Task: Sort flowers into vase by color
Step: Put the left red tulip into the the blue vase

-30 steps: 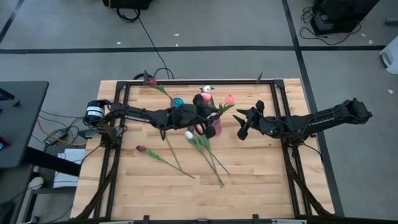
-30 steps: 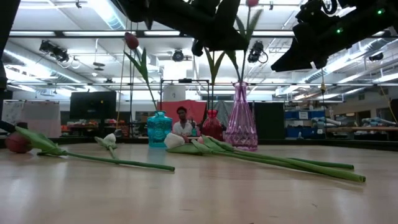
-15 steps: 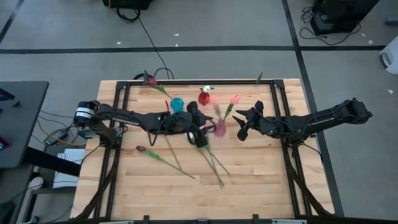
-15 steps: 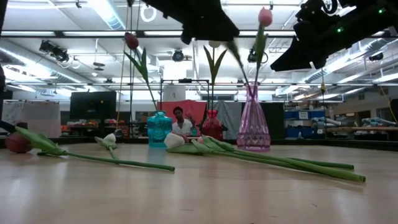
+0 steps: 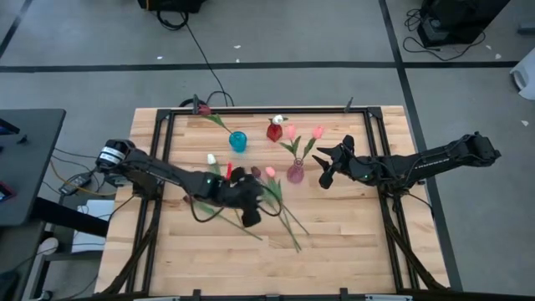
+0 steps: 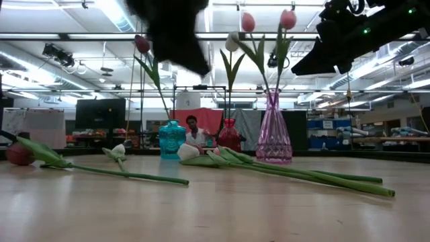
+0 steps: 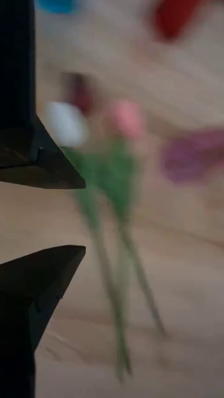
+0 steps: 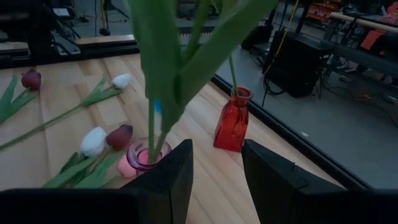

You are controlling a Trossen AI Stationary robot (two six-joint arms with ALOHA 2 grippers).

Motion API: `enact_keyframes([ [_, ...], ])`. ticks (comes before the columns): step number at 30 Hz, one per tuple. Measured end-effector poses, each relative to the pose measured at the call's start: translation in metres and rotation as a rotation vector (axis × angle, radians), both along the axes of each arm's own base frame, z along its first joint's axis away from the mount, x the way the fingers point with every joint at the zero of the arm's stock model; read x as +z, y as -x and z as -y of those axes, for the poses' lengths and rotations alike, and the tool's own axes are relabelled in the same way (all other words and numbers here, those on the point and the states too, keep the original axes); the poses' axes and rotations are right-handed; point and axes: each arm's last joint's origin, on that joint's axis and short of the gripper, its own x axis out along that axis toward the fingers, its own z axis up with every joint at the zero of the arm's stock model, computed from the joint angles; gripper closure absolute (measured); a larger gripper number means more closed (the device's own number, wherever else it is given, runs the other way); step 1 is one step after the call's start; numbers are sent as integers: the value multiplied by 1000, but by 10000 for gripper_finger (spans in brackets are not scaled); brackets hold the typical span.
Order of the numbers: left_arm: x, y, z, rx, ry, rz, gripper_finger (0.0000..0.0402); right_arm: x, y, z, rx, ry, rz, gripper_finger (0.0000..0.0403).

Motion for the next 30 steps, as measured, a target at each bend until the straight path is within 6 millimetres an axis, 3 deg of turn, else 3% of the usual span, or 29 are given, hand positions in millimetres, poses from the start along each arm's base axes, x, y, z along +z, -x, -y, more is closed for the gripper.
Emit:
enact_keyframes([
  [6, -24, 32, 17, 250, 143, -181, 238, 1, 0, 0, 12, -6, 7, 253],
  [11, -41, 48, 33, 292, 251, -261, 238, 0, -1, -1, 25, -9, 6, 253],
  [19, -47, 69, 35, 346, 162, -399, 238, 0, -1, -1, 25, -8, 5, 253],
  [25, -47, 74, 49, 383, 211, -358, 238, 1, -1, -1, 24, -10, 13, 253],
  [30, -47, 76, 59, 531, 337, -293, 238, 2, -1, -1, 24, -12, 29, 253],
])
